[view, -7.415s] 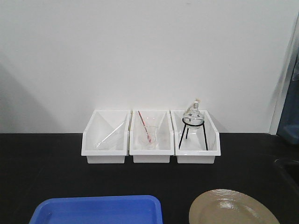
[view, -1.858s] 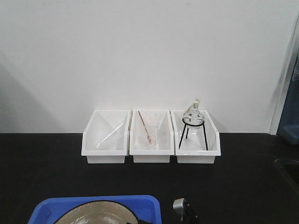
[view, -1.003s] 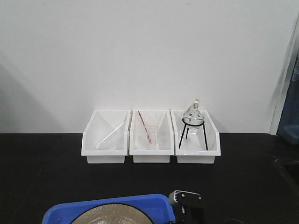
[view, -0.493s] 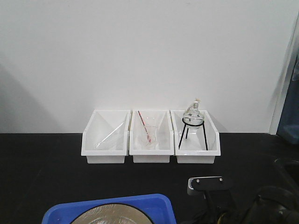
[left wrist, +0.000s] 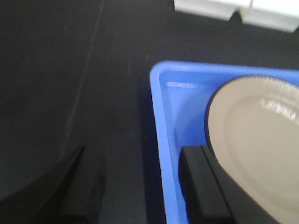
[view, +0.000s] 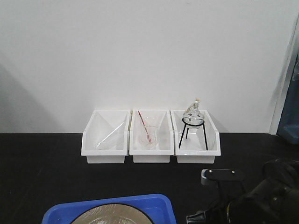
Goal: Place disk in tray to left cabinet
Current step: 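Lower the plate into the blue tray and open the right gripper, then move both grippers to opposite short edges of the blue tray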
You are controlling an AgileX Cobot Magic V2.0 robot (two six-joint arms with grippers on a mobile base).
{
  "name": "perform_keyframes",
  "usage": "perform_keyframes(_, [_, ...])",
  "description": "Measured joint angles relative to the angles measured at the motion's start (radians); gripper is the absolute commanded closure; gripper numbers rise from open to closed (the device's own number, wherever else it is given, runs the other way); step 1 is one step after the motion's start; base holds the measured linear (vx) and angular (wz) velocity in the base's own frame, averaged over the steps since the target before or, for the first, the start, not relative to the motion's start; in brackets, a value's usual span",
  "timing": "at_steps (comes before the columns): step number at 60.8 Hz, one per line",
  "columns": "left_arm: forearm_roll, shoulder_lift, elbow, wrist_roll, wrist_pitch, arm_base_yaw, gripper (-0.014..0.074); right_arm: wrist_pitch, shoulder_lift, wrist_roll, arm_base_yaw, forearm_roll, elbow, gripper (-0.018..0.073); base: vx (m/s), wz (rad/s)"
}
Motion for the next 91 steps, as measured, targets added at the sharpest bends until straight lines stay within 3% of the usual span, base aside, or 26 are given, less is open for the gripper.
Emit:
perform_keyframes(11, [-0.065, 0.157, -0.109, 0.058, 0.016, 0.0, 0.0115, -0.006, 0.06, -0.415, -0.124, 0.35, -0.082, 0.0156, 0.0, 0.0])
perform_keyframes(21, [-0.108, 0.328, -0.188, 0.091, 0.044, 0.0, 0.0115, 0.054, 0.152, -0.785, -0.145, 0.6, -0.159, 0.0153, 0.0, 0.0])
perform_keyframes(26, [-0.143, 0.403, -0.221, 0.103, 0.057, 0.0, 0.0115, 0.071, 0.191, -0.882, -0.145, 0.68, -0.183, 0.0151, 0.0, 0.0])
perform_keyframes(46, [-0.4, 0.632, -0.263, 0.3, 0.018, -0.03, 0.0115, 0.071, 0.291, -0.95, -0.145, 0.77, -0.19, 0.0151, 0.0, 0.0])
perform_keyframes(55, [-0.478, 0.706, -0.263, 0.361, -0.017, -0.037, 0.0115, 0.071, 0.298, -0.967, -0.145, 0.811, -0.19, 0.0151, 0.0, 0.0])
perform_keyframes(76, [-0.5, 0.77, -0.269, 0.4, -0.03, -0.037, 0.0115, 0.028, 0.311, -1.031, -0.064, 0.862, -0.192, 0.0151, 0.0, 0.0])
perform_keyframes(91, [-0.5, 0.77, -0.269, 0.401, -0.04, -0.049, 0.0115, 0.008, 0.345, -1.031, -0.058, 0.874, -0.192, 0.0151, 0.0, 0.0])
